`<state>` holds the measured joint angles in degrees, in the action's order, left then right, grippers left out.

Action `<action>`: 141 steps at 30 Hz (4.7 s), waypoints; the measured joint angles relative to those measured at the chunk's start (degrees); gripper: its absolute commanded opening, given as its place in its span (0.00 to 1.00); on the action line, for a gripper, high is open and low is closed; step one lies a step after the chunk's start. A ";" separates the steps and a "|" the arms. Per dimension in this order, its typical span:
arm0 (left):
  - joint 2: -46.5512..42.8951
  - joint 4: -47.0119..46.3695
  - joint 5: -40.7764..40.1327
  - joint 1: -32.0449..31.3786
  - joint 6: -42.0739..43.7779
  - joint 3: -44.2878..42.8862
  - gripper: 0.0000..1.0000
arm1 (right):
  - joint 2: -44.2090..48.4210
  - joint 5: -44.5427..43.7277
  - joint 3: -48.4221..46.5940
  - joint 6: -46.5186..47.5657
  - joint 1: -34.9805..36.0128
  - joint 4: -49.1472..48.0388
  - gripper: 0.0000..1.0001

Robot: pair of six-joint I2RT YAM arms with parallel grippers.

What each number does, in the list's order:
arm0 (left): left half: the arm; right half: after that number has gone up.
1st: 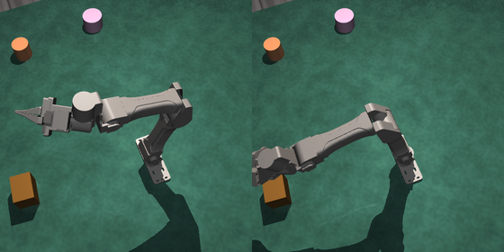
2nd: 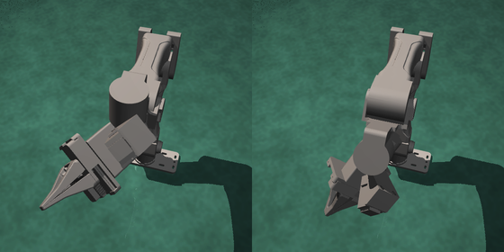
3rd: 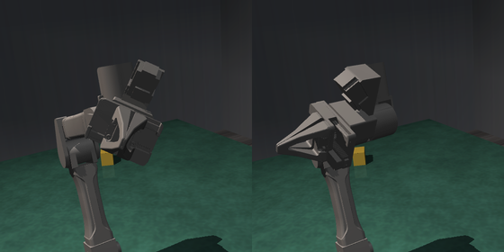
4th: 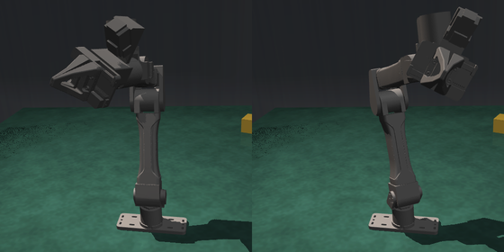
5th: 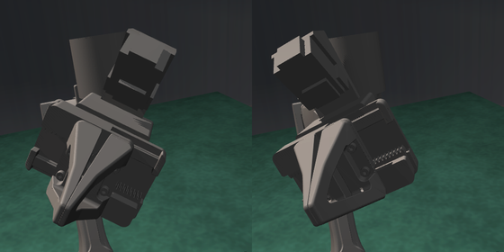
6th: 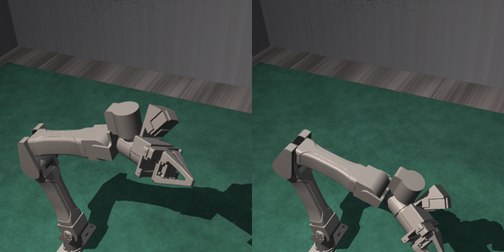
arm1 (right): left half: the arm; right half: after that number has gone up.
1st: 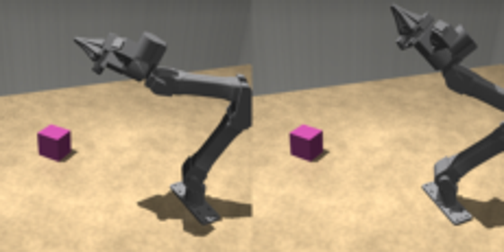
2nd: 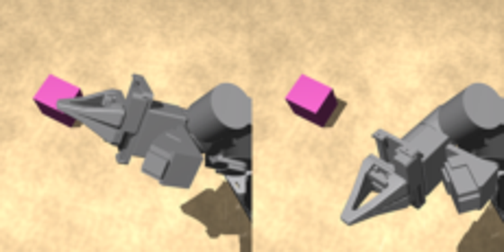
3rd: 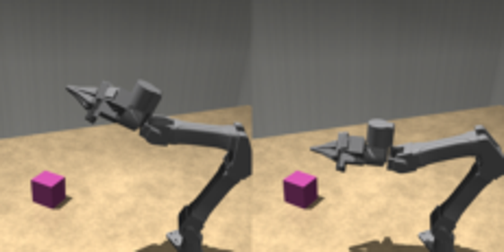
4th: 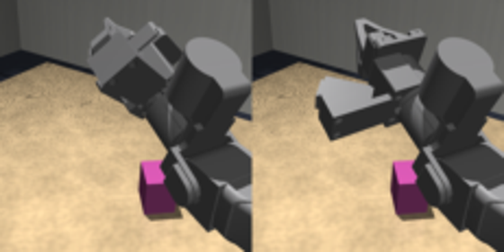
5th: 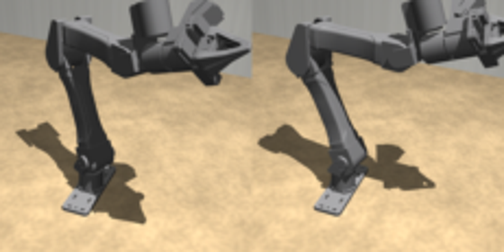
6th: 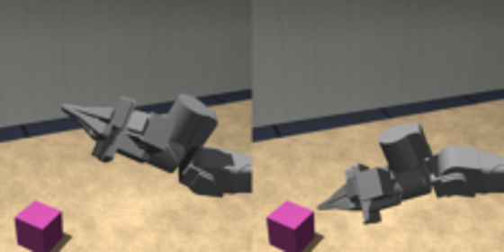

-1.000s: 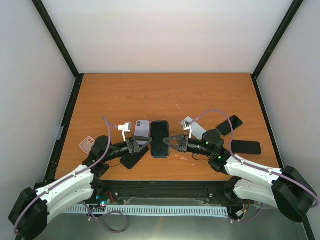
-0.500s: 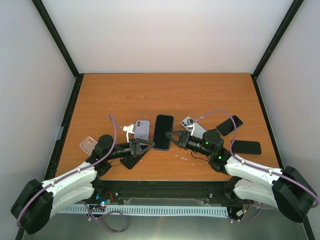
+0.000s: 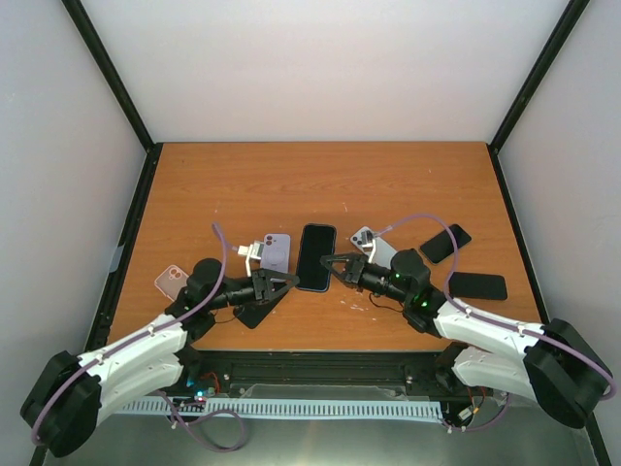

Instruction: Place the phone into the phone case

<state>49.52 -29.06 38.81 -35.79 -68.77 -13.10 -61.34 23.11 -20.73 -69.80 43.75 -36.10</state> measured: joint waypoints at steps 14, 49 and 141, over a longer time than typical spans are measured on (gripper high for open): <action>-4.31 3.21 -3.56 -0.04 2.67 -1.22 0.48 | -0.39 8.96 -0.76 5.33 0.02 2.89 0.11; -0.48 2.54 2.45 0.07 9.38 -6.56 0.00 | 8.46 5.33 -5.27 12.74 0.70 14.82 0.36; 6.78 17.31 -11.37 0.17 5.99 -7.26 0.85 | -1.09 -0.33 2.49 5.42 1.40 12.48 0.03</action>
<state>56.29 -11.75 27.44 -35.62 -62.78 -20.36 -62.43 22.79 -18.24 -64.38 45.15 -23.62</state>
